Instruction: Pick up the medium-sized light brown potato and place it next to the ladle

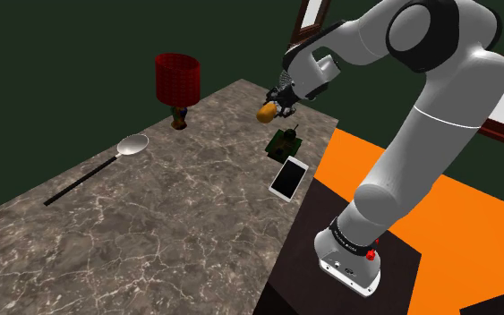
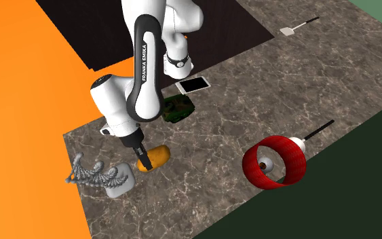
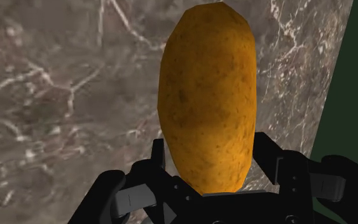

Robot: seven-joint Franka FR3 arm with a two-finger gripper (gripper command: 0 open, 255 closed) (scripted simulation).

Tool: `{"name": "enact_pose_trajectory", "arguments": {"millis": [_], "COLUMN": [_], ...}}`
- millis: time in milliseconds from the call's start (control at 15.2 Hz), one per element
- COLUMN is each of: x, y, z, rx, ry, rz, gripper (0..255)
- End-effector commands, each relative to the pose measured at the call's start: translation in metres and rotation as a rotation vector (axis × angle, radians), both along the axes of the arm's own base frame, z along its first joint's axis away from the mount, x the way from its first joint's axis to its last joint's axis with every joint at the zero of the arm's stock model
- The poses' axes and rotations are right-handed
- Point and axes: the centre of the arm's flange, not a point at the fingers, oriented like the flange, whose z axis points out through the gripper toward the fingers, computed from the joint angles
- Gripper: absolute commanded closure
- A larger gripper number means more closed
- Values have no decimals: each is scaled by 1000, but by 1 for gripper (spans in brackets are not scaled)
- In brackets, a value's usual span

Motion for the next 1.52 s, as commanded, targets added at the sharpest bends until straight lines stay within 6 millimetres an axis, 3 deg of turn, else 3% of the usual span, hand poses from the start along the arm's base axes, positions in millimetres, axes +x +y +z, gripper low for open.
{"name": "enact_pose_trajectory", "arguments": {"millis": [0,462,1452], "x": [0,0,0], "y": [0,0,0], "z": [0,0,79], "rx": [0,0,0], "ry": [0,0,0], "rz": [0,0,0], "gripper": [255,255,255]}}
